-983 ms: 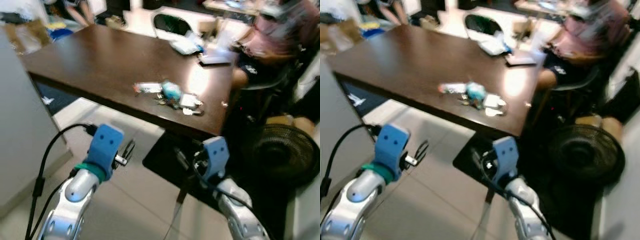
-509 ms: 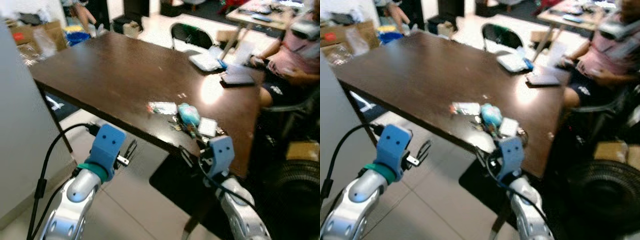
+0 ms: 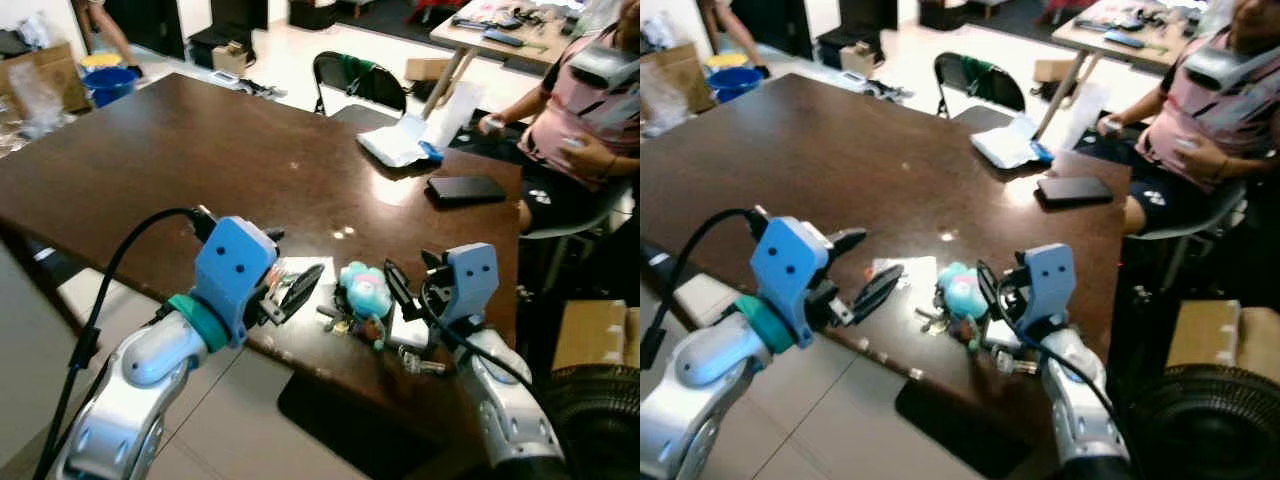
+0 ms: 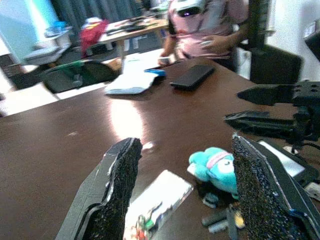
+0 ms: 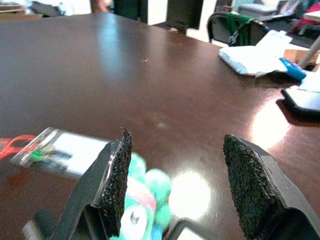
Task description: Hang keys on a hook
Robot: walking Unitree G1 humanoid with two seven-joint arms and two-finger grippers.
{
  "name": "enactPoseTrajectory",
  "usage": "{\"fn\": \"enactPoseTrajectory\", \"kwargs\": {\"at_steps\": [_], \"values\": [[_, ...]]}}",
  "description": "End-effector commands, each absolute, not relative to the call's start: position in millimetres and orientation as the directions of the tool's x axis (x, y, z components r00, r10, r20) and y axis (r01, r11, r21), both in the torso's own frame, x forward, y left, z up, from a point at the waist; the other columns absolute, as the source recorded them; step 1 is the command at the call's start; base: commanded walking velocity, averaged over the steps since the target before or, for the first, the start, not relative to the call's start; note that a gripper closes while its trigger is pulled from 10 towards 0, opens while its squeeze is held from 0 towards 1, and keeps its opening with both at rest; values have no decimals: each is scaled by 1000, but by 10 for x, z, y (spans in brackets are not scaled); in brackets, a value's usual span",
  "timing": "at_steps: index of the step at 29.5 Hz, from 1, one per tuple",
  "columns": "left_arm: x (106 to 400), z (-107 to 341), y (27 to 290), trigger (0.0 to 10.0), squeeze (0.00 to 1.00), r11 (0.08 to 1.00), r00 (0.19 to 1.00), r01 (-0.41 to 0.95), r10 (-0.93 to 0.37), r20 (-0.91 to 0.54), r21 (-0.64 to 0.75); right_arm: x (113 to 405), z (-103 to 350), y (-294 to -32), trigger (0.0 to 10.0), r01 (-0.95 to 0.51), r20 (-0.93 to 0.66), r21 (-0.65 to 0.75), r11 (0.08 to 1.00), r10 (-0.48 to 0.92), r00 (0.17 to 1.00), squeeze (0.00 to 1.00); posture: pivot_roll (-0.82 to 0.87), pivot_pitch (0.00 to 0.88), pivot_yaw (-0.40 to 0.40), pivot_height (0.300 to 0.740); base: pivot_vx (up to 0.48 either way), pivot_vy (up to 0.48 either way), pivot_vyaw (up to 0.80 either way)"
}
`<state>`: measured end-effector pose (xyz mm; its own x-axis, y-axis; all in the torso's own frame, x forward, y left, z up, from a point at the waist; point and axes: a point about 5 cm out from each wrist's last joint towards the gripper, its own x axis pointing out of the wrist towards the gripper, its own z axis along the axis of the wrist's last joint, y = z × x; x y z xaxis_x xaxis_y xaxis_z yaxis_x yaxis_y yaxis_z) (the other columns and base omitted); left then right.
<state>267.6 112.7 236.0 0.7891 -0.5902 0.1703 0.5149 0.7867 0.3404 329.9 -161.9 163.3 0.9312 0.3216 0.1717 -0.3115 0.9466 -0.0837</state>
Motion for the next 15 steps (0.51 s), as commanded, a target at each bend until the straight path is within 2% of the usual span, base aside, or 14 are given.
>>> {"fn": "enactPoseTrajectory", "kwargs": {"at_steps": [1, 4, 7, 8, 10, 11, 12, 15], "values": [[2664, 2219, 1122, 10000, 0, 769, 793, 543, -602, 96, 337, 3271, 1529, -1582, 10000, -318, 143, -69, 945, 325, 935, 0, 38, 90, 70, 740, 0, 0, -425], [2660, 2164, 1124, 10000, 0, 762, 793, 553, -606, 68, 337, 3265, 1520, -1571, 10000, -317, 141, -68, 946, 324, 935, 0, 39, 90, 70, 740, 0, 0, 0], [2626, 2058, 1133, 10000, 0, 714, 768, 600, -640, -10, 362, 3266, 1517, -1567, 10000, -317, 142, -71, 946, 324, 935, 0, 40, 91, 71, 740, 0, 0, 0], [2587, 1998, 1149, 10000, 0, 665, 739, 638, -670, -69, 389, 3273, 1522, -1579, 10000, -318, 143, -76, 945, 326, 935, 0, 39, 90, 70, 740, 0, 0, 0], [2587, 1998, 1149, 10000, 0, 665, 739, 638, -670, -69, 389, 3273, 1522, -1579, 10000, -318, 143, -76, 945, 326, 935, 0, 39, 90, 70, 740, 0, 0, 0], [2507, 1923, 1212, 10000, 0, 581, 687, 701, -707, -170, 415, 3277, 1528, -1596, 10000, -334, 140, -97, 937, 346, 928, 0, 40, 92, 73, 740, 0, 0, 0], [2471, 1904, 1245, 10000, 0, 551, 666, 722, -717, -205, 418, 3275, 1529, -1601, 10000, -346, 137, -110, 932, 359, 923, 0, 40, 92, 73, 740, 0, 0, 0], [2415, 1873, 1311, 10000, 0, 519, 646, 746, -718, -261, 419, 3251, 1517, -1585, 10000, -386, 126, -149, 911, 404, 906, 0, 43, 94, 76, 740, 0, 0, 0]]}}
